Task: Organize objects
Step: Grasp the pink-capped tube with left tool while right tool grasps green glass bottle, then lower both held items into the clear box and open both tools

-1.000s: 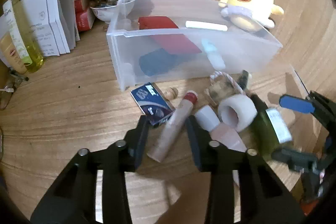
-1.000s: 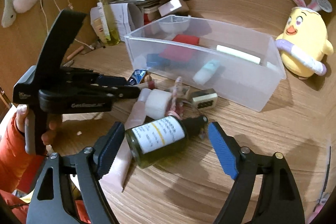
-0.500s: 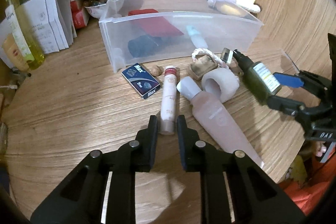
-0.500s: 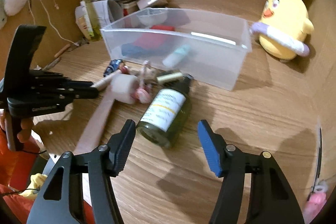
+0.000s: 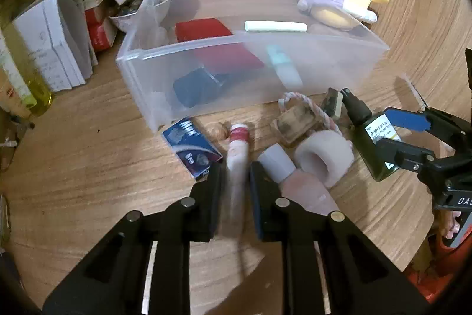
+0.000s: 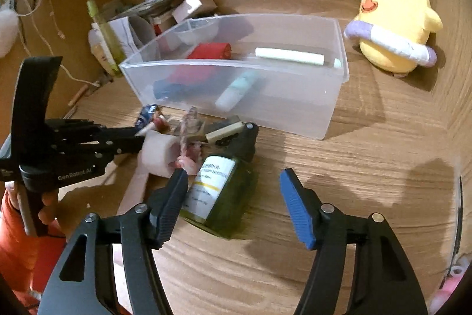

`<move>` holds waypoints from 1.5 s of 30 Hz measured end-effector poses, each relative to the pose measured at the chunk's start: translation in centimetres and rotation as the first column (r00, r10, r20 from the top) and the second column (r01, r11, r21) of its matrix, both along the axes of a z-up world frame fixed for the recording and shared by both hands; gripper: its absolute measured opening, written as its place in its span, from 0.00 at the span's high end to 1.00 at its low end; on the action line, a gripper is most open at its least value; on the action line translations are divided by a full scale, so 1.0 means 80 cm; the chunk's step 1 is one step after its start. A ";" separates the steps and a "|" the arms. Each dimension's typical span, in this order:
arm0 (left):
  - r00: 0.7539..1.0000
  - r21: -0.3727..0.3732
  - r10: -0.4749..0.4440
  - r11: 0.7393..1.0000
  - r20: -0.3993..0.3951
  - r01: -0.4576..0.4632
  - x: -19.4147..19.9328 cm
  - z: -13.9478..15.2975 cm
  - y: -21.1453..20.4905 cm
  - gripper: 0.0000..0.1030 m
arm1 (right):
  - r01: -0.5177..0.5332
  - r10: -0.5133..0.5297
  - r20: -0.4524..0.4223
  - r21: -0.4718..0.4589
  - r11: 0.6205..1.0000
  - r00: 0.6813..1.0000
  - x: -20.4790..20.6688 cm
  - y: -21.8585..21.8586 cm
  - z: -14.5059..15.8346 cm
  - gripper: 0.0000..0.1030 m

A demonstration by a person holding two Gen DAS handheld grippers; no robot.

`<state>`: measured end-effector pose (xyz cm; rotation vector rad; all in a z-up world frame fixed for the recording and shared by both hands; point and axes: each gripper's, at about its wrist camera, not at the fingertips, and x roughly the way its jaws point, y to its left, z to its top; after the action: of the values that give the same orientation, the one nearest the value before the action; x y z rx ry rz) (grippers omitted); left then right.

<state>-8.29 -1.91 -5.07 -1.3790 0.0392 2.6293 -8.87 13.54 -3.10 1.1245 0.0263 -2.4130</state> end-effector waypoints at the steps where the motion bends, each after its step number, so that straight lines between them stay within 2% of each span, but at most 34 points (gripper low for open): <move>1: 1.000 -0.015 0.001 1.000 -0.008 -0.001 -0.001 0.000 0.003 0.82 | 0.011 -0.011 -0.002 -0.001 1.000 1.000 -0.001 0.001 0.000 0.41; 3: 1.000 -0.035 -0.003 0.999 -0.023 0.002 -0.002 -0.001 0.008 0.82 | 0.019 -0.019 -0.006 0.008 1.000 1.000 -0.002 0.001 0.000 0.44; 5: 1.000 -0.036 0.000 0.999 -0.030 -0.001 -0.003 -0.001 0.010 0.82 | 0.017 -0.017 0.000 0.018 1.000 1.000 -0.005 0.000 -0.003 0.57; 7: 0.999 -0.036 -0.007 0.999 -0.037 0.006 -0.002 -0.002 0.011 0.82 | 0.010 -0.011 0.014 0.031 0.999 1.000 -0.008 -0.003 -0.007 0.61; 10: 0.999 -0.021 -0.004 1.000 -0.041 0.003 0.002 -0.001 0.007 0.86 | 0.000 0.000 0.000 0.052 0.999 1.000 -0.004 -0.004 -0.008 0.61; 18: 0.996 0.017 0.037 0.999 -0.076 -0.036 0.025 0.006 -0.006 0.86 | 0.013 -0.010 -0.055 0.047 0.999 0.998 0.015 0.010 0.000 0.63; 34: 0.966 0.066 0.077 0.996 -0.246 -0.063 0.058 0.072 -0.008 0.86 | 0.012 -0.013 -0.199 -0.009 1.000 0.980 0.048 0.021 0.062 0.63; 45: 0.941 0.095 0.110 0.992 -0.319 -0.084 0.048 0.113 -0.012 0.86 | 0.008 -0.026 -0.284 -0.066 0.998 0.958 0.037 0.017 0.104 0.63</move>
<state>-4.45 -2.87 4.00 -0.9335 -0.0941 2.8774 -5.90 14.91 5.22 0.7436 0.0322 -2.5525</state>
